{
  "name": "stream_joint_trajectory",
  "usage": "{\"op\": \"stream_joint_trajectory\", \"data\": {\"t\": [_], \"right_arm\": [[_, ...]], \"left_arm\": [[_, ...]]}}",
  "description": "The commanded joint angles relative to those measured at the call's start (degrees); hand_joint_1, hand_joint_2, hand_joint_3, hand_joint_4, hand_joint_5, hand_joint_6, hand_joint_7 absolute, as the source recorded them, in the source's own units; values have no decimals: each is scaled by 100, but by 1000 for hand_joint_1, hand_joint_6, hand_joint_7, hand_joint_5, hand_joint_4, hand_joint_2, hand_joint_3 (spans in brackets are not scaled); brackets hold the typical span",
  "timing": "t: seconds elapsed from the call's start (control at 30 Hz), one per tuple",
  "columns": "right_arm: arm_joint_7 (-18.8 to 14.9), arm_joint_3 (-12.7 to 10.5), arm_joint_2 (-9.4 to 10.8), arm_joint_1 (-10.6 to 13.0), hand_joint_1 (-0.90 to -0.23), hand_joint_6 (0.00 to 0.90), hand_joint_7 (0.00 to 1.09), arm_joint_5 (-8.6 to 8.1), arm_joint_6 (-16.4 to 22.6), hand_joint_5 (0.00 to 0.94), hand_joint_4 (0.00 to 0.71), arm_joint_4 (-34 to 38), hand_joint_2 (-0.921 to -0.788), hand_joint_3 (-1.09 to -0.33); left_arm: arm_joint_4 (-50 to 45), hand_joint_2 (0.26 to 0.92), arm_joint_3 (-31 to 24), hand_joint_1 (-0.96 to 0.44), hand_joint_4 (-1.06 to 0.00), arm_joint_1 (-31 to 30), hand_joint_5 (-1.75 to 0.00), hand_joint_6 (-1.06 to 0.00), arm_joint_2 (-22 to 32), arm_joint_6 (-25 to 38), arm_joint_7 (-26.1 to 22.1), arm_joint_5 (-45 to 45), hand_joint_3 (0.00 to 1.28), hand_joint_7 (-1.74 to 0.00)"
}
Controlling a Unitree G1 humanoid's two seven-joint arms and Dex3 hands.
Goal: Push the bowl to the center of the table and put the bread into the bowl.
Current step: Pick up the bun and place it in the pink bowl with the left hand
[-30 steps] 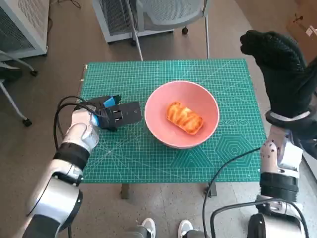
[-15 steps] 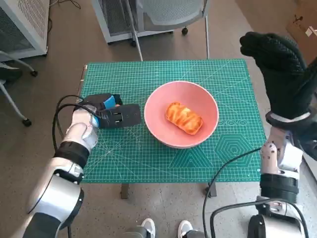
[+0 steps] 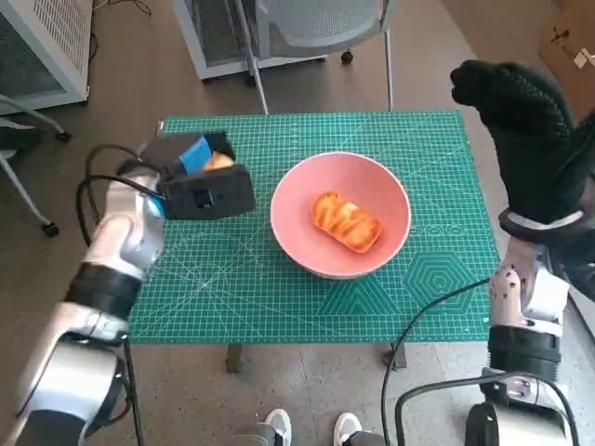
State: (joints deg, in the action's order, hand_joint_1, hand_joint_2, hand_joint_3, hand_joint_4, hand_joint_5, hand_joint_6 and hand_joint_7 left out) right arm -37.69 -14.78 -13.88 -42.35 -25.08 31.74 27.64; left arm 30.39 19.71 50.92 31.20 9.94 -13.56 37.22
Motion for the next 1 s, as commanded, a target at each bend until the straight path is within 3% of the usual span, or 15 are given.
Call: {"op": "stream_joint_trajectory", "data": {"t": [0.03,0.23,0.43,0.7,1.0], "right_arm": [[-53,0,1,69,-680,368,2,-29,-66,0,278,116,-921,-720],[-52,0,7,32,-676,371,3,-23,-51,2,281,165,-921,-721],[-44,18,39,18,-674,373,4,4,-8,4,287,198,-921,-720],[-65,25,54,29,-672,374,4,3,45,4,289,222,-921,-721],[-92,-13,14,89,-671,375,3,-33,57,3,290,172,-921,-724]], "left_arm": [[-3045,884,-778,3,-855,-809,-1009,-717,233,321,-125,-72,24,-1049],[-3817,878,-764,3,-889,-804,-941,-732,-49,376,-81,99,13,-1060],[-3893,878,-424,3,-900,-536,-917,-730,-388,285,-218,66,10,-1069],[-3282,902,124,2,-834,-208,-990,-689,-913,120,-419,146,9,-1116],[-2115,919,596,2,-782,-2,-1017,-663,-1413,-370,-335,130,11,-1179]]}}
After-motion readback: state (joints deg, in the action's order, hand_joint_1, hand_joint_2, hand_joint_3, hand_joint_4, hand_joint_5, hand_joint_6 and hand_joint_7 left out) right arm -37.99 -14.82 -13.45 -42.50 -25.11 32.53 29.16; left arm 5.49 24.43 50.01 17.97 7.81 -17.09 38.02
